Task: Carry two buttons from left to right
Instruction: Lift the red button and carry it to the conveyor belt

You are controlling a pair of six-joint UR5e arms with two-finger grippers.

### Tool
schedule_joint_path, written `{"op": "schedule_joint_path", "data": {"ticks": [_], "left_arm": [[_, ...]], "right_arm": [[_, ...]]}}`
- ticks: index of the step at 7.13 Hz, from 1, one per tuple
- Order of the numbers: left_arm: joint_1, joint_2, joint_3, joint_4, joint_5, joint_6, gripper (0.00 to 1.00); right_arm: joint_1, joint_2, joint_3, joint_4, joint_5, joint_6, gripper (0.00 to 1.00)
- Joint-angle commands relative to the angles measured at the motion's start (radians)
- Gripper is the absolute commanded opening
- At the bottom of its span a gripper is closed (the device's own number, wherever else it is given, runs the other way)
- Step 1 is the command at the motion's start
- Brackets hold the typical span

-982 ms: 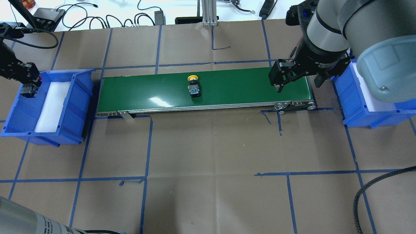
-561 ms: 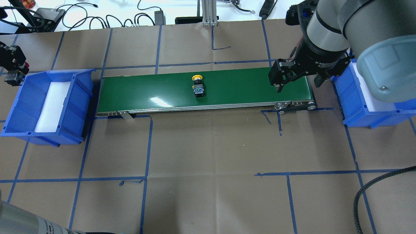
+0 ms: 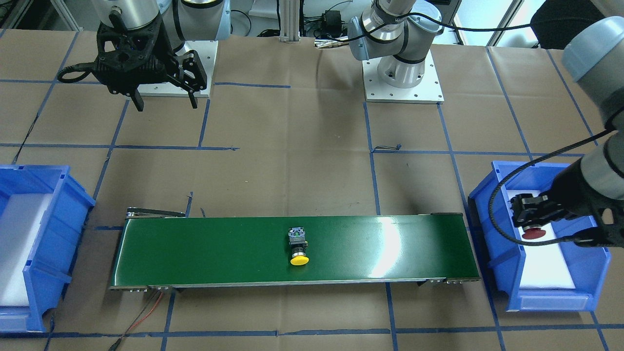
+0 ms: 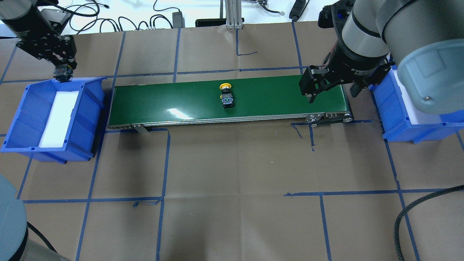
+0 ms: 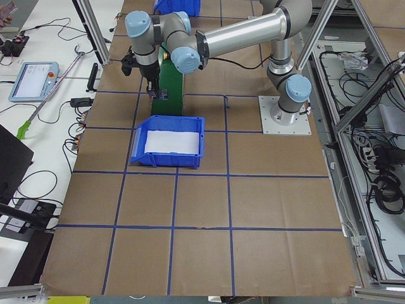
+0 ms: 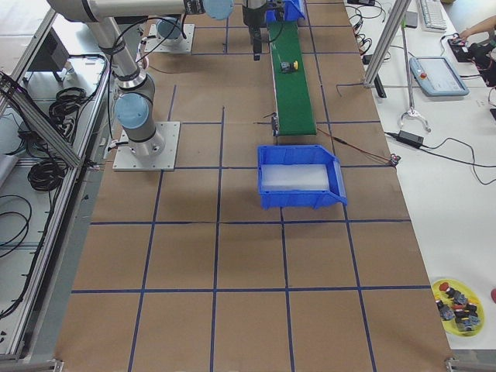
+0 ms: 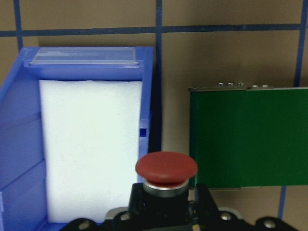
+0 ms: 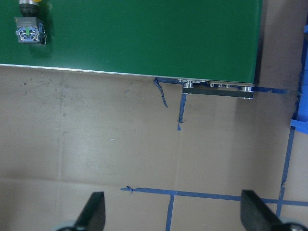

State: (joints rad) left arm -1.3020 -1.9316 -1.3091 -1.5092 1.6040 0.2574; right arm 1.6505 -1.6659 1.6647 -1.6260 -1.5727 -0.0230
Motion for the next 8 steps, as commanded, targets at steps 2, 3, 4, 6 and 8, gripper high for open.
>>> {"op": "schedule_joint_path", "data": {"ticks": [2, 3, 4, 6, 8], "left_arm": [[-0.088, -0.024, -0.021, 0.003, -0.007, -0.101, 0.0], [-0.106, -0.044, -0.022, 0.006, -0.009, -0.14, 0.0], [-0.123, -0.065, -0.036, 0.006, -0.009, -0.153, 0.0], [-0.131, -0.095, -0.084, 0.087, -0.012, -0.149, 0.0], [-0.131, -0.098, -0.159, 0.179, -0.01, -0.133, 0.0]], "right_arm": [[0.0, 0.0, 0.001, 0.0, 0.0, 0.0, 1.0], [0.0, 0.002, 0.001, 0.0, 0.0, 0.0, 1.0], [0.0, 0.002, 0.001, 0.0, -0.001, 0.0, 1.0], [0.0, 0.002, 0.004, 0.008, -0.01, -0.005, 1.0], [0.0, 0.003, 0.042, -0.014, -0.006, -0.002, 1.0]]}}
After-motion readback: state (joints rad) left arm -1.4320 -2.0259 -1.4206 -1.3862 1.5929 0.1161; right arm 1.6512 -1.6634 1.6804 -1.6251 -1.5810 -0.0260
